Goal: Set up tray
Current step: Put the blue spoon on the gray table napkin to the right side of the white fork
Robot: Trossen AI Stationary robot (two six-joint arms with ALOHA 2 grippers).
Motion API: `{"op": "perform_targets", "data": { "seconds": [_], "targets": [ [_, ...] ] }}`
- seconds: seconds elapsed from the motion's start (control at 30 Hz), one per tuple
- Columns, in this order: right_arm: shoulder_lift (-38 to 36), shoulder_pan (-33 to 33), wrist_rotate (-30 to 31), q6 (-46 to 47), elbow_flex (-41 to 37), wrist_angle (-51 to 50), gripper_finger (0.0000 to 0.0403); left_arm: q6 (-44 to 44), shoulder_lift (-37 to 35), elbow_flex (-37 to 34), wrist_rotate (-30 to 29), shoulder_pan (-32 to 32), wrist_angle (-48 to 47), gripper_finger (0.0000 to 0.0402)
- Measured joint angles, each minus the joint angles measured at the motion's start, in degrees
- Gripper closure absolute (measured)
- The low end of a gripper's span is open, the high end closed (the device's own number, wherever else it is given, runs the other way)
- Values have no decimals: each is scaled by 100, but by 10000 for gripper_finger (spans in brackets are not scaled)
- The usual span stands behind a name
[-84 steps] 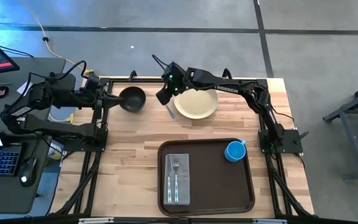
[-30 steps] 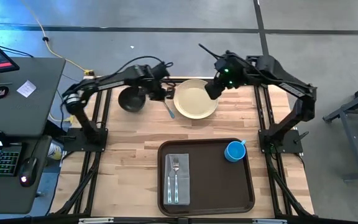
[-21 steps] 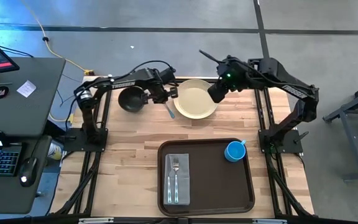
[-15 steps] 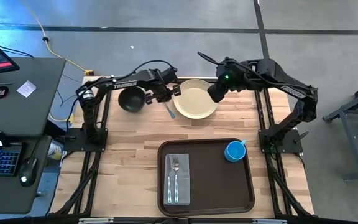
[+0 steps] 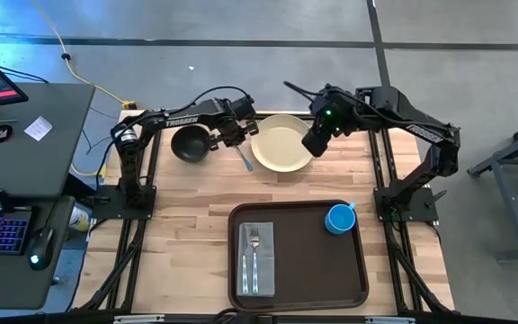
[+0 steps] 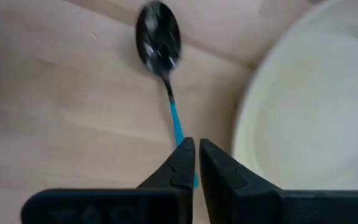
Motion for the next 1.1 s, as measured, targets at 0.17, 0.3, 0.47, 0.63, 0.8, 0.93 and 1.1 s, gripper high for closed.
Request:
{"op": "perform_targets", "data": {
  "seconds": [0.17, 0.3, 0.47, 0.63, 0.8, 0.93, 1.1],
  "targets": [
    [0, 214, -559, -392, 0, -2, 247, -291, 155, 0, -153, -5, 165, 309],
    [-46, 468, -761, -661, 0, -18, 247, -618, 371, -2, 130, -7, 241, 247],
    [-225, 723, -716, -886, 0, -13, 247, -1082, 568, -2, 358, -7, 242, 184],
    [-361, 751, -245, -1040, 0, 15, 247, -1462, 690, -2, 253, -6, 192, 164],
    [-440, 616, -230, -1257, 0, 64, 247, -1599, 912, -4, 179, -4, 188, 184],
    [-452, 510, -246, -1288, 0, 75, 247, -1620, 1042, -4, 195, -2, 275, 213],
    [-452, 422, -273, -1382, 0, 46, 247, -1630, 1050, -4, 12, -2, 287, 255]
  ]
}}
